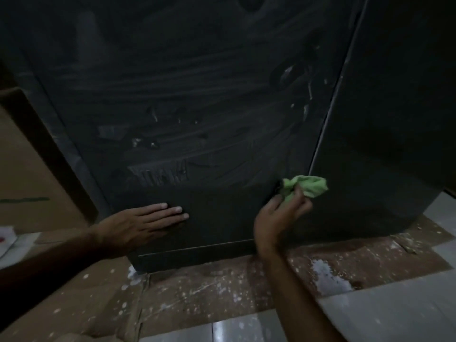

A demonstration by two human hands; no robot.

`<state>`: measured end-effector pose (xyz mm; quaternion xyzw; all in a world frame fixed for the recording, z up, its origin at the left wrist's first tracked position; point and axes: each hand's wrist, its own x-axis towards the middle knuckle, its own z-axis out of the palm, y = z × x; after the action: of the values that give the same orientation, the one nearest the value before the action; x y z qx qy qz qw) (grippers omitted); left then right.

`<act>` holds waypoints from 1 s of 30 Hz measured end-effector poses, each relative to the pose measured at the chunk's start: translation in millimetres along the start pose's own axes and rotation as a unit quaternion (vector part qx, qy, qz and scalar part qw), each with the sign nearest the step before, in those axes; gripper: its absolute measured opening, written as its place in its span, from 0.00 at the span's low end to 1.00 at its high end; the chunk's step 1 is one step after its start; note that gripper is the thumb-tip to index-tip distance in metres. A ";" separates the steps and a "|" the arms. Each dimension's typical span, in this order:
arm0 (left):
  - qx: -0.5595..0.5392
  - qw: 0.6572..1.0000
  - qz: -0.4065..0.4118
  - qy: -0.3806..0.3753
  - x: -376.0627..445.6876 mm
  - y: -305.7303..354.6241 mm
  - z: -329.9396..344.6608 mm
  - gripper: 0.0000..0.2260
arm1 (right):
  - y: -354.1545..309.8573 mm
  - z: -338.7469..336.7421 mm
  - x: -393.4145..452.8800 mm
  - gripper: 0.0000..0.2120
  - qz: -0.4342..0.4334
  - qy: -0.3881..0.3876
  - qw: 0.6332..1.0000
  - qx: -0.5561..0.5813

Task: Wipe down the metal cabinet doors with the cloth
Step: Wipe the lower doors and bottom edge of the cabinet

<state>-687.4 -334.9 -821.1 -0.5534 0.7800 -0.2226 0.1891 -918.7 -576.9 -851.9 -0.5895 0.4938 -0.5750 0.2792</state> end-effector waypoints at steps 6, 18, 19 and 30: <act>-0.027 0.998 -0.050 0.035 -8.2 18.3 -7.2 0.26 | 9.4 1.8 -64.0 0.20 -0.370 -0.245 0.892 -0.087; -0.463 0.552 -0.643 0.260 -16.5 70.7 -7.7 0.27 | -12.4 19.7 -56.7 0.17 -0.493 -0.190 0.843 -0.095; -0.487 0.521 -0.649 0.266 -10.8 74.1 -8.1 0.30 | -7.9 15.9 -50.3 0.16 -0.534 -0.222 0.810 -0.099; -0.479 0.508 -0.681 0.224 -23.3 76.5 -10.1 0.38 | -52.7 45.6 -70.9 0.16 -0.711 -0.271 0.645 -0.066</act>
<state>-745.1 -289.3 -854.2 -0.8522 0.1682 0.0075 -0.4953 -850.9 -504.9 -841.5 -0.9060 -0.1383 -0.3771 -0.1339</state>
